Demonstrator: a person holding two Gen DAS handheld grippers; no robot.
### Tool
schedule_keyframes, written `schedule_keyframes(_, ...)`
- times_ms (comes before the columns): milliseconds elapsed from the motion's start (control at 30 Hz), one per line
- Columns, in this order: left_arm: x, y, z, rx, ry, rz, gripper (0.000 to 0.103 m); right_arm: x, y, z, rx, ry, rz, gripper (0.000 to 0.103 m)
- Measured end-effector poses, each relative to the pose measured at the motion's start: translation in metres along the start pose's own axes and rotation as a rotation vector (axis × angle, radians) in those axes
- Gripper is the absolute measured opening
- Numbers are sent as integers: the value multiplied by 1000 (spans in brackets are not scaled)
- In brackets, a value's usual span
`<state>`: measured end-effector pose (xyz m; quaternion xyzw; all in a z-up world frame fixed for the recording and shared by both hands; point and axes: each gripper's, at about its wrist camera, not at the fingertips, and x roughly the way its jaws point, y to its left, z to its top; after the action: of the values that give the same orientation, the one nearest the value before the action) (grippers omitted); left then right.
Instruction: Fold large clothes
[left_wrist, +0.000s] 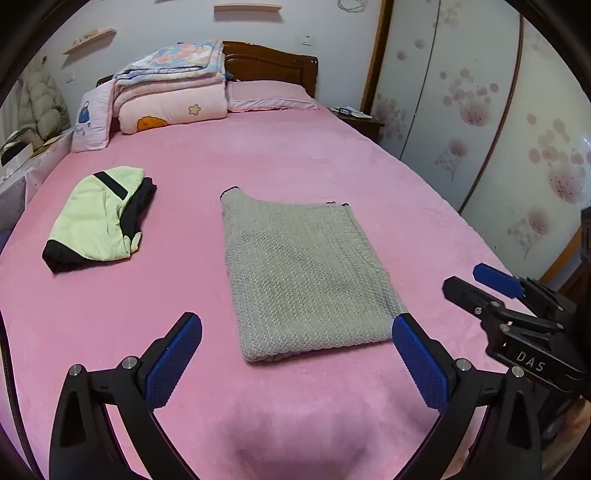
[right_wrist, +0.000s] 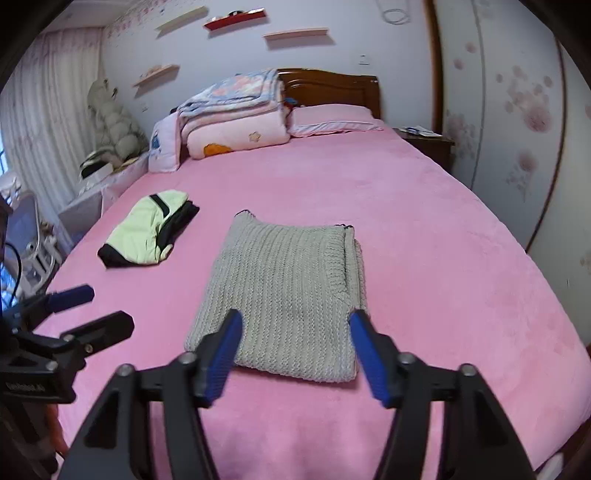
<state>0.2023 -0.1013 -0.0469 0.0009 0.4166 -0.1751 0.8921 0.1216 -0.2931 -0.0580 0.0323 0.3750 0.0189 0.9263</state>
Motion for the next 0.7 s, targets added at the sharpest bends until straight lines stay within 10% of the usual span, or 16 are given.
schedule_keyframes(333, 23, 22, 57, 0, -23, 40, 103, 26, -13, 60, -102, 8, 11, 66)
schedule_keyframes(700, 170, 72, 66, -107, 161, 5, 102, 176, -66, 54, 0, 230, 75, 66)
